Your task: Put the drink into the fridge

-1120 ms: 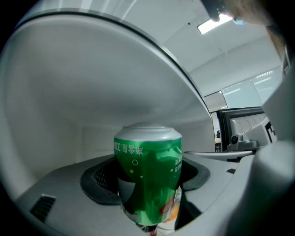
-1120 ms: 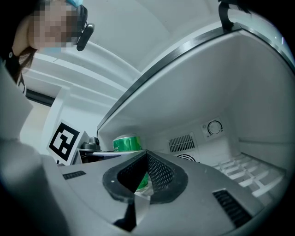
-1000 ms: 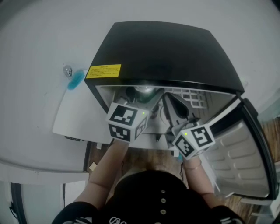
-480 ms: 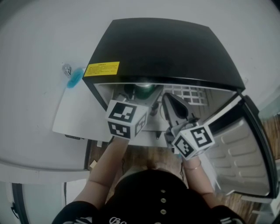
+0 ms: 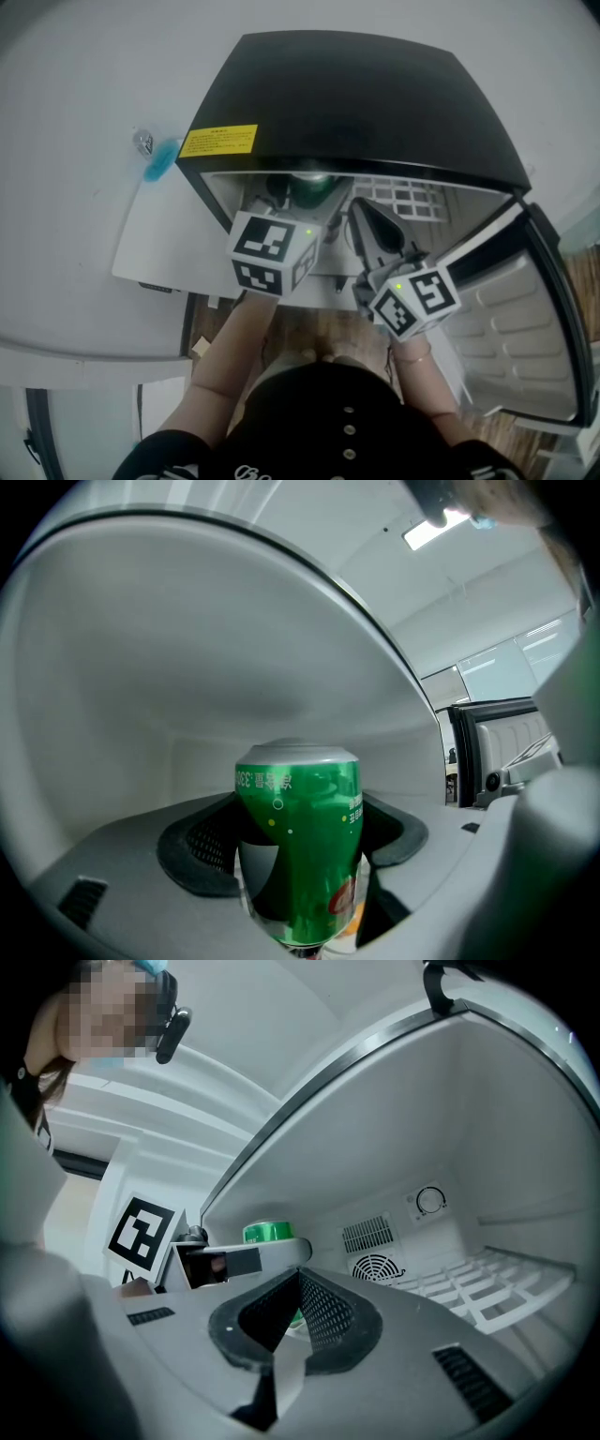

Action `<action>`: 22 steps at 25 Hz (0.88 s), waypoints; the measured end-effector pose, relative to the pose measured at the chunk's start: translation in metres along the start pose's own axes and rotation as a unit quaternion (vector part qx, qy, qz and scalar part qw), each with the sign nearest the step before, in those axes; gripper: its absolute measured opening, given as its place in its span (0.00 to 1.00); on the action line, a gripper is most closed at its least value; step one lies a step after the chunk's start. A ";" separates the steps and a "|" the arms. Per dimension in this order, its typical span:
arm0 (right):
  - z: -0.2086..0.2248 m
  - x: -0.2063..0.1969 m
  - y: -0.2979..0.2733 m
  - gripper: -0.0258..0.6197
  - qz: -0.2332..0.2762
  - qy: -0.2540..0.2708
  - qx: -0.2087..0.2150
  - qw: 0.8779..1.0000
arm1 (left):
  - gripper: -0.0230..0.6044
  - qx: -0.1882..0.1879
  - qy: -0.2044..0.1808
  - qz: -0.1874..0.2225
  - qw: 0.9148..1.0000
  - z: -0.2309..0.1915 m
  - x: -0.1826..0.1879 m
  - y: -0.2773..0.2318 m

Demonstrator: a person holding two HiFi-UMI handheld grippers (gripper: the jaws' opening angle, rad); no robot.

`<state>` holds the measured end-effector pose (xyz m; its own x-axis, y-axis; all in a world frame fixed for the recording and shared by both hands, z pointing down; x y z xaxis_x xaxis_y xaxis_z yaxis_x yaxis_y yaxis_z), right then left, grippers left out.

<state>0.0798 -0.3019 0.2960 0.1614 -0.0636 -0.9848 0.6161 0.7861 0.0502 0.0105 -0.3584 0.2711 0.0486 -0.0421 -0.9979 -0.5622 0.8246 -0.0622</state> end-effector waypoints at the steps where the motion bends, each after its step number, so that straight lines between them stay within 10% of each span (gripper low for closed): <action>1: -0.001 0.000 0.000 0.05 0.000 -0.001 0.001 1.000 | 0.59 -0.001 0.001 0.000 1.000 0.000 0.000 0.000; 22: -0.018 -0.012 0.003 0.05 -0.013 -0.010 0.013 1.000 | 0.61 0.003 0.022 0.035 0.999 0.007 0.006 0.039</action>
<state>0.0661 -0.2873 0.3054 0.1604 -0.0968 -0.9823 0.6405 0.7674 0.0290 -0.0058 -0.3226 0.2624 -0.0272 -0.0097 -0.9996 -0.5585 0.8294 0.0071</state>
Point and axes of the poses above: the fingertips, and each gripper's own axes: y backward along the fingers, z to its right, x out of its top, the point moved 2 cm from there along y, backward along the fingers, and after that the axes turned 4 degrees about -z, right-handed, at the moved point
